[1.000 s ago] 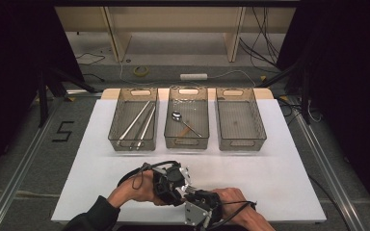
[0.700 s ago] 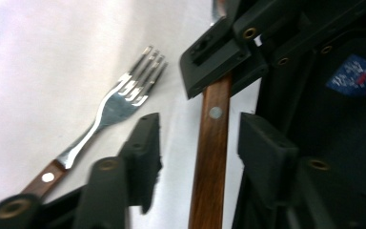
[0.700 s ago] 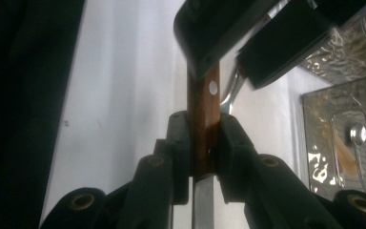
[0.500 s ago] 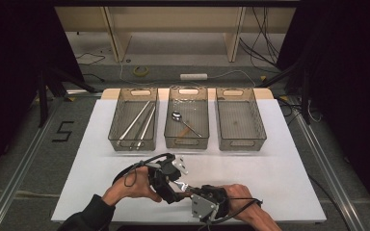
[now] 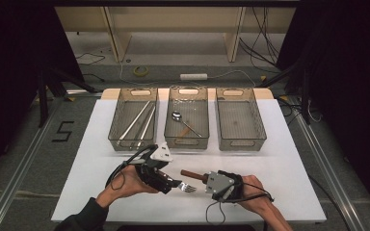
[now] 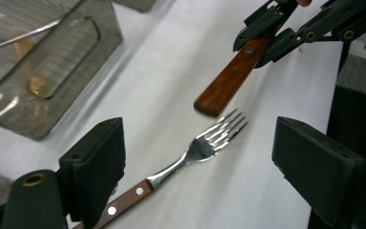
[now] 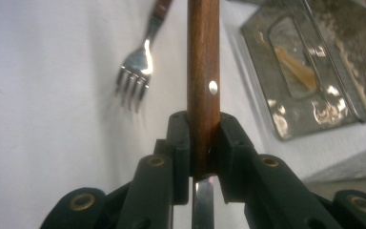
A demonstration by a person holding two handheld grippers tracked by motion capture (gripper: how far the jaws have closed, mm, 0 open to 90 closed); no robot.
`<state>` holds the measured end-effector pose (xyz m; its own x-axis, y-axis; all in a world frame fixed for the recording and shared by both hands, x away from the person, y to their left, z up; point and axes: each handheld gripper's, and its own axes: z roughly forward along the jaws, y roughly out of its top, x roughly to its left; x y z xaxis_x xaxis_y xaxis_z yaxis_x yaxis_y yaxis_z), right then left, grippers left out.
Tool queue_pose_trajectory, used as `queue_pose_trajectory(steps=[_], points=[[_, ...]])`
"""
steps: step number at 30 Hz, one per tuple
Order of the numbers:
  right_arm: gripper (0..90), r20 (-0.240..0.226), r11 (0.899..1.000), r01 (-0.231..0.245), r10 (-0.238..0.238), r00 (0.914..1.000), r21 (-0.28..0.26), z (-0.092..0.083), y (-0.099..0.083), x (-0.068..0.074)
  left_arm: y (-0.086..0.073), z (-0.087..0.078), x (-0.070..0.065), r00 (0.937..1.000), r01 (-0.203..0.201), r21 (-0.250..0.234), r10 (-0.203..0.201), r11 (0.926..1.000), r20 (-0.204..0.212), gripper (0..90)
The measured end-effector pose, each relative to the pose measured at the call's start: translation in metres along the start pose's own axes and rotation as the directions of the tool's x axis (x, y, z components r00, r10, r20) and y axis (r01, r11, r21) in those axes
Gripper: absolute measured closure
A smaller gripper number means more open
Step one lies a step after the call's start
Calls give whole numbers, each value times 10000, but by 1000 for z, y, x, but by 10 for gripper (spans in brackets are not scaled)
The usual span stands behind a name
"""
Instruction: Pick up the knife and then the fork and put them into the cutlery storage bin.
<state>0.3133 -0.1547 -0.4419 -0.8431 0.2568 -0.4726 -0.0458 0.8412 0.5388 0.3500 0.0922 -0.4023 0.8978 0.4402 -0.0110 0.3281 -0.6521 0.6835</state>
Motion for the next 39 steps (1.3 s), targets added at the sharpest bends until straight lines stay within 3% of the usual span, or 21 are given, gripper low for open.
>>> queue_pose_trajectory(steps=[6,12,19,23,27,30,33,39], points=[[780,146,9948,-1013,1012,9948,68,-2,-8,-15,-14,-6,4,9969,513,-1072,-573,9929,-542,171],[780,295,9741,-2252,2257,9738,-192,-10,-16,-38,-33,-11,5,9889,980,-1793,-1160,9789,-926,168],[780,364,9326,-3574,3593,9325,-493,-14,-25,-63,-45,-17,6,9825,1109,-2252,-1408,9680,-1218,168],[780,498,9154,-3977,4008,9148,-622,-17,-29,-76,-49,-19,5,9796,1172,-2431,-1524,9629,-1312,168],[779,639,8925,-4445,4493,8911,-761,-19,-34,-92,-53,-21,5,9781,1122,-2559,-1521,9602,-1418,167],[779,709,8620,-4992,5053,8600,-881,-19,-37,-107,-56,-22,5,9758,1232,-2599,-1646,9577,-1440,165],[779,950,8478,-5232,5298,8428,-865,-18,-38,-122,-59,-23,6,9735,1251,-2613,-1692,9571,-1539,165],[779,1050,8032,-5839,5948,7970,-1185,-14,-36,-153,-63,-26,5,9673,1362,-2829,-1891,9494,-1689,162]])
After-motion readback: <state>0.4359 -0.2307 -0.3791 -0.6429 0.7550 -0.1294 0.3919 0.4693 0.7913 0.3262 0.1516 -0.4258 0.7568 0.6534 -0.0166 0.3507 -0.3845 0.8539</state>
